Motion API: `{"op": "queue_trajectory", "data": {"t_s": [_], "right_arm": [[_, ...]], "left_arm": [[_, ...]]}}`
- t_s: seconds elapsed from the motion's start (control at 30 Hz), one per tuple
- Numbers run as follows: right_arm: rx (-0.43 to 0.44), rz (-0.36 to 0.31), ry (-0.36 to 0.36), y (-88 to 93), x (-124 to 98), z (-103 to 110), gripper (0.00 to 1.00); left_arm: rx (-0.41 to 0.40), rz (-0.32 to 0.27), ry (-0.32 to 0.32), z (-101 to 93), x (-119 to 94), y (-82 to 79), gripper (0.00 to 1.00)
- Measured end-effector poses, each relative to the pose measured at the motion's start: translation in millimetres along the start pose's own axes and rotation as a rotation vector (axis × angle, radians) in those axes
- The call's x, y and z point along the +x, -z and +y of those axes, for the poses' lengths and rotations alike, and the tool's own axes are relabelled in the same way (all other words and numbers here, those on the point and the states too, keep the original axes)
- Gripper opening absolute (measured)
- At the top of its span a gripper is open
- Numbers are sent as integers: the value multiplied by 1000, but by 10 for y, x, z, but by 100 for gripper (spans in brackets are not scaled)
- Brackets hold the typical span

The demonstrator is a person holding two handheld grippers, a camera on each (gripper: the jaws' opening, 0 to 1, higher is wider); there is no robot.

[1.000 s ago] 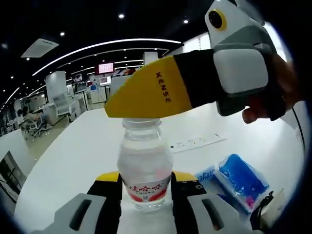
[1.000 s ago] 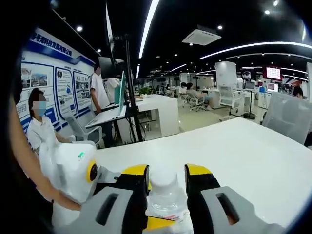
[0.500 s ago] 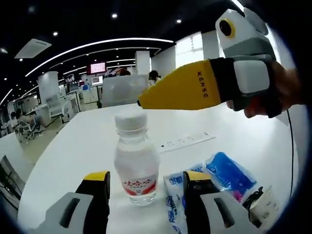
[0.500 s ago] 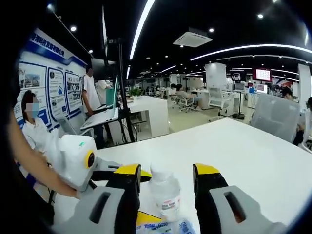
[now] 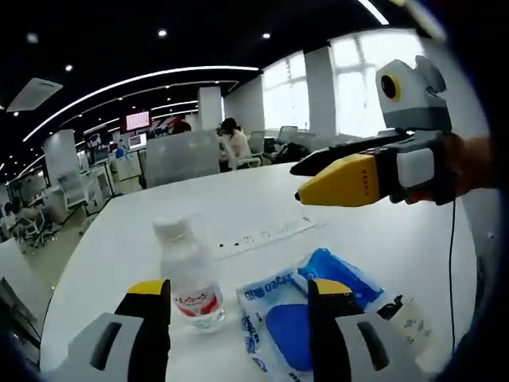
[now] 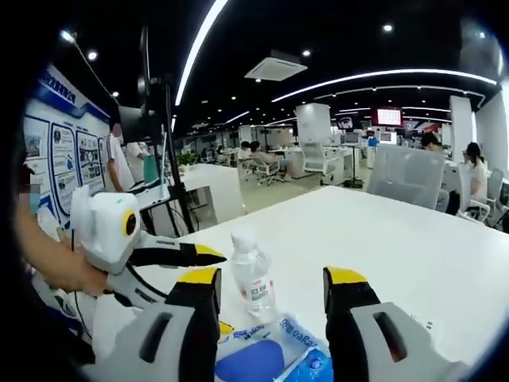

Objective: Arrange the tabletop items into an orderly group along one side of the table until the central work area is clear of visible clutter.

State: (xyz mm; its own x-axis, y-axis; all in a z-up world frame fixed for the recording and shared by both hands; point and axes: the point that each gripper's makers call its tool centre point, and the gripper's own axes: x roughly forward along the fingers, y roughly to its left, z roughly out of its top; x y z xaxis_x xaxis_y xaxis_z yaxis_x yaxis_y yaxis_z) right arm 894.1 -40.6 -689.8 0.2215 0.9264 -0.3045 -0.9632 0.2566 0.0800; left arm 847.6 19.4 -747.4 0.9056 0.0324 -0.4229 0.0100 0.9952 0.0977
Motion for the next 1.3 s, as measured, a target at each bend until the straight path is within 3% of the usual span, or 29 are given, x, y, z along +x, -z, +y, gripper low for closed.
{"op": "queue_trajectory", "data": {"t_s": [0.23, 0.47, 0.63, 0.8, 1.03, 1.23, 1.3], "right_arm": [[63, -4, 102, 122, -316, -111, 55], [147, 50, 260, 502, -691, -264, 57], [185, 92, 312, 752, -877, -228, 57], [278, 119, 355, 984, -978, -182, 56], [351, 184, 394, 1284, -1076, -74, 52], [386, 231, 412, 1477, -1076, -58, 47], [402, 245, 409, 1518, -1055, -45, 45]], "left_arm": [[95, -23, 94, -322, -25, -138, 69], [150, -17, 237, -654, 79, -156, 67], [189, -9, 310, -835, 165, -180, 67], [230, 5, 349, -921, 253, -205, 65], [323, 62, 395, -1012, 438, -182, 61], [357, 110, 428, -1085, 614, -105, 58], [345, 181, 452, -1113, 654, 35, 57]]}}
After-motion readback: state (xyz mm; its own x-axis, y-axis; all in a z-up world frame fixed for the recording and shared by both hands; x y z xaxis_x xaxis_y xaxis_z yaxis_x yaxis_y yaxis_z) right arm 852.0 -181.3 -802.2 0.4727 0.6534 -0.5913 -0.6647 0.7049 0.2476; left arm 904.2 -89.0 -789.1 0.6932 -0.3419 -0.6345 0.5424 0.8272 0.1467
